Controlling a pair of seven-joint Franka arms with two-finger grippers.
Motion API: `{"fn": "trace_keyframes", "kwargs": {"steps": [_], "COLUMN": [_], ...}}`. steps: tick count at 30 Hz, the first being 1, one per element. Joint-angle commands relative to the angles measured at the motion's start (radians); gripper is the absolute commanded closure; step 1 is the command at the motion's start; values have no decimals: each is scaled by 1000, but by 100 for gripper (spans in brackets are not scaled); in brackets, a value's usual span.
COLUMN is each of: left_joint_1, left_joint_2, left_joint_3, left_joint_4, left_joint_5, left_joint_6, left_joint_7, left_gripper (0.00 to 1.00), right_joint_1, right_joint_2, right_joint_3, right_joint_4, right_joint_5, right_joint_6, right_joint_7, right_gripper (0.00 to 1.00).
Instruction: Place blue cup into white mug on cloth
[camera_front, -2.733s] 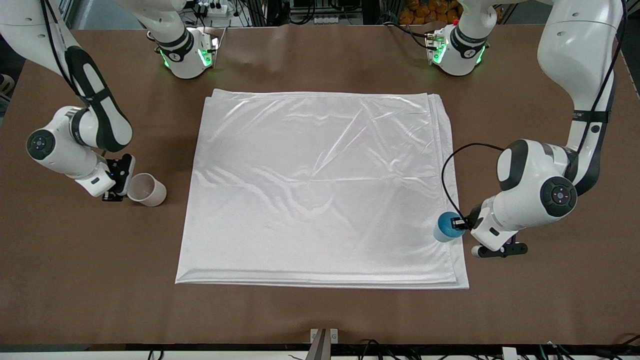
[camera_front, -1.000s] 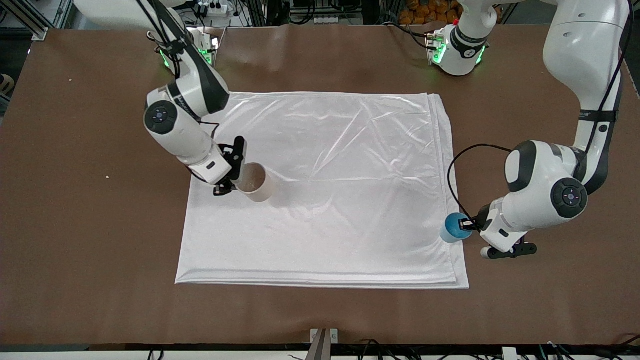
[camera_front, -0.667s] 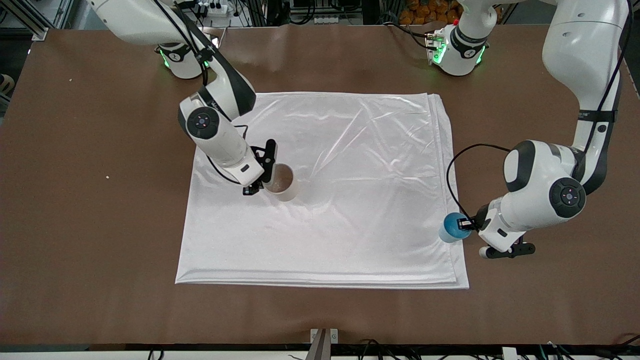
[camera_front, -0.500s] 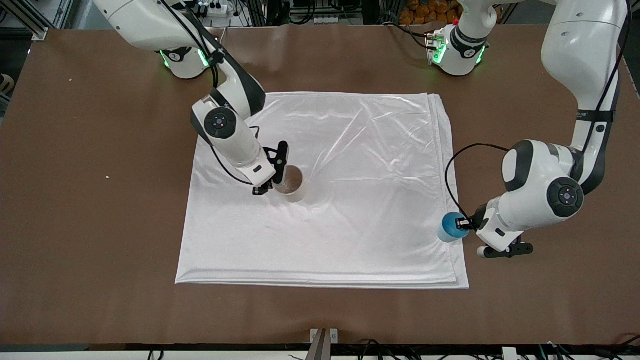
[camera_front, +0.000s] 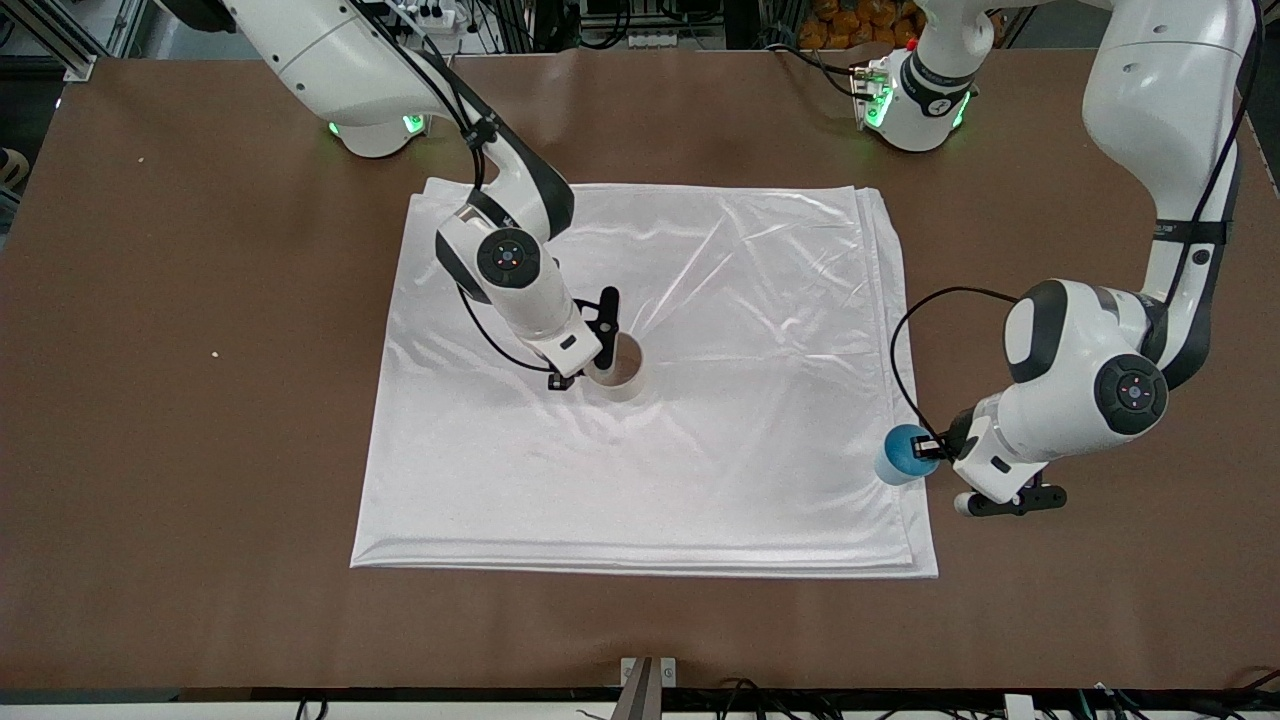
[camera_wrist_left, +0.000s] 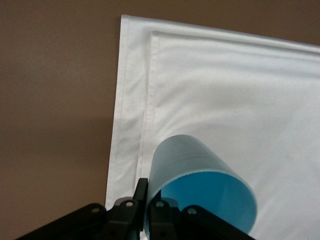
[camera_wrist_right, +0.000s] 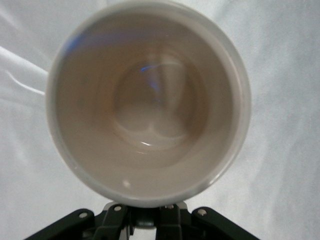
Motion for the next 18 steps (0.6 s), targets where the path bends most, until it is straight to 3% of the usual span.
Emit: {"fn": "trace_keyframes", "kwargs": {"steps": [1, 18], "left_joint_1": [4, 2], "left_joint_2": [-22, -21], "left_joint_3": [-1, -1], "left_joint_4": [-13, -11], "left_joint_5": [-16, -14], "left_joint_6": [-11, -11], "left_joint_7": [-5, -5], "left_gripper": [100, 100], "right_joint_1": [95, 137], "right_joint_2": [35, 61], "right_joint_3": [-77, -100], "right_joint_4": [51, 55], "right_joint_5": [-28, -63], "right_joint_6": [-21, -21], "right_joint_7": [39, 61], "right_gripper": [100, 89]}}
